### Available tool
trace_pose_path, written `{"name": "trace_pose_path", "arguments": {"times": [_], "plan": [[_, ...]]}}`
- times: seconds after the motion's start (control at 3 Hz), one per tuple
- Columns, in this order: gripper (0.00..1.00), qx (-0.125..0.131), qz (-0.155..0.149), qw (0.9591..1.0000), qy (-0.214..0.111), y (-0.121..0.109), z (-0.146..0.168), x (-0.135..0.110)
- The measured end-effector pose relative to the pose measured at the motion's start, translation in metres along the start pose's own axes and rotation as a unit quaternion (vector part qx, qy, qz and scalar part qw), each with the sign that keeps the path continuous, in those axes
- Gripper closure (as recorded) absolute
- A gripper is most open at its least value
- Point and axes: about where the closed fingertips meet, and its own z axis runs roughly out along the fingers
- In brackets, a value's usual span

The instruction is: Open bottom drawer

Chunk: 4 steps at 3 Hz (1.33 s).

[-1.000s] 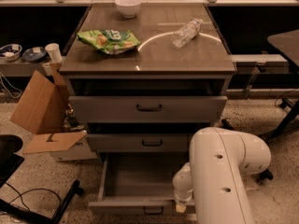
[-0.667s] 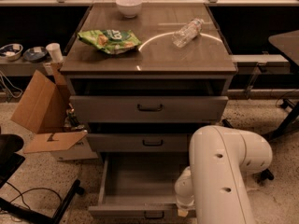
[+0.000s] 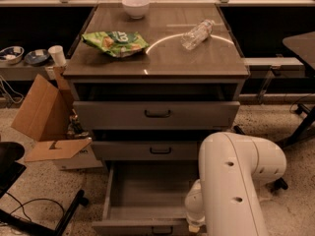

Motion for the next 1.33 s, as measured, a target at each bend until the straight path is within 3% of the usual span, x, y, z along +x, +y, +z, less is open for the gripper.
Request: {"name": "trace_pose_path", "arguments": {"times": [1.0, 1.33], "plan": [[1.00, -0.003, 0.010, 0.9999, 0.001, 0.010, 0.002, -0.001], [1.00, 0.004, 0.015, 0.9996, -0.023, 0.014, -0.005, -0.010]]}}
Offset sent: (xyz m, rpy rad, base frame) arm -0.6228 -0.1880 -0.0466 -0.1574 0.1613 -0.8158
